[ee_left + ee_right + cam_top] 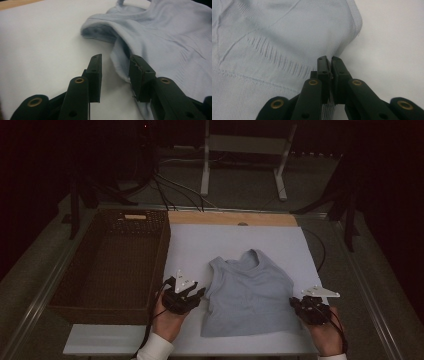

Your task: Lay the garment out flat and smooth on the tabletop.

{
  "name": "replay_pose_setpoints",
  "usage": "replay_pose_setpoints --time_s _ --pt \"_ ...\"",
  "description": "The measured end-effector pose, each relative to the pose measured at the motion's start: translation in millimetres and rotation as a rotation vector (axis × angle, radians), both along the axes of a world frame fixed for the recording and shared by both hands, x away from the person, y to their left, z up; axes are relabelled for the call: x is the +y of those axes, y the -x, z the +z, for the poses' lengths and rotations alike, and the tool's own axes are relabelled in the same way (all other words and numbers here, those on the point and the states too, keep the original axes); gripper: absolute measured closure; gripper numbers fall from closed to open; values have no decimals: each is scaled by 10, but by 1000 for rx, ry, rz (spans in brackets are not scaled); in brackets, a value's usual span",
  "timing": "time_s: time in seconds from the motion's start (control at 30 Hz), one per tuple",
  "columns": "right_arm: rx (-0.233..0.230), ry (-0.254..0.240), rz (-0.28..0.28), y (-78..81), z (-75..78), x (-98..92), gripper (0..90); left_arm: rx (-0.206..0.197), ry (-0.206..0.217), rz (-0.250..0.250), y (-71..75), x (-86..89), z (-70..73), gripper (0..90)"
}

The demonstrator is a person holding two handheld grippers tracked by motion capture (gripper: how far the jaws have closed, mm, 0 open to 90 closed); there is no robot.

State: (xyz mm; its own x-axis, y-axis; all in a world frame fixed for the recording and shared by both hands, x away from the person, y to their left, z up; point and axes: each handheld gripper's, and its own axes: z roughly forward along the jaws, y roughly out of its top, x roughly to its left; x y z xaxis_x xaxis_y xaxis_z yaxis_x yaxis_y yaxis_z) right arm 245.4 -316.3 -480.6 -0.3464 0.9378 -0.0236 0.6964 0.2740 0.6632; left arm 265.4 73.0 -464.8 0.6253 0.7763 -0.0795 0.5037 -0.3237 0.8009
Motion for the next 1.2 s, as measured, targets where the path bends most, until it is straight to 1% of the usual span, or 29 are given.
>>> replay_pose_setpoints --time_s 0.17,0.2,0.27,0.33,0.4,0.43,0.47,0.5,0.53,0.57,0.6,0.63,0.67,0.73,0.8,0.83,0.9,0.93,1.0,1.03,1.07,1.1,1.13,1.17,1.2 --pt "-3 -3 5 -1 1 -7 865 0 22 -21 30 -25 -6 621" --pt "-5 -4 6 -1 2 -8 865 3 20 -23 30 -29 -15 620" --pt "-9 -5 9 1 7 -9 865 19 18 -37 30 -42 -48 622" --pt "-11 -8 10 2 12 -9 865 36 5 -49 30 -75 -97 650" --pt "-11 -9 11 1 14 -8 865 55 -3 -54 20 -115 -147 658" --pt "-11 -10 12 2 14 -8 865 65 -6 -64 15 -127 -162 681" --pt "-11 -10 13 2 15 -8 865 67 -7 -74 13 -141 -170 734" --pt "-12 -11 14 3 17 -7 865 68 -21 -83 12 -156 -169 774" --pt "-13 -12 14 3 20 -7 865 59 -33 -86 17 -165 -159 832" --pt "-13 -12 14 4 23 -9 865 48 -39 -88 18 -165 -143 869" --pt "-14 -15 13 5 27 -11 865 42 -42 -88 17 -163 -124 893" --pt "-16 -17 12 5 30 -14 865 30 -44 -82 18 -159 -103 900" --pt "-18 -20 13 5 34 -19 865 17 -50 -72 17 -150 -79 900" --pt "-21 -24 11 7 43 -24 865 7 -43 -60 8 -123 -40 900" --pt "-25 -25 11 10 49 -26 865 -17 -49 -28 2 -94 -10 900" --pt "-27 -22 9 9 51 -29 865 -23 -44 -11 -7 -76 6 900" --pt "-28 -23 7 8 57 -41 865 -24 -49 16 -31 -21 36 900" --pt "-29 -24 6 9 59 -44 865 -12 -41 27 -40 4 41 900" --pt "-31 -23 9 12 60 -39 865 4 -27 24 -46 29 25 900" --pt "-31 -21 10 13 60 -34 865 10 -8 9 -46 35 11 900" --pt "-32 -20 11 13 61 -29 865 13 21 -6 -43 30 -5 900" --pt "-33 -20 14 13 61 -25 865 15 21 -12 -42 22 -12 895" --pt "-33 -19 17 14 63 -24 865 17 29 -24 -42 6 -21 839" --pt "-35 -21 18 16 64 -25 864 14 42 -35 -37 -12 -27 812" --pt "-35 -21 19 18 64 -26 864 9 40 -44 -32 -30 -27 774"
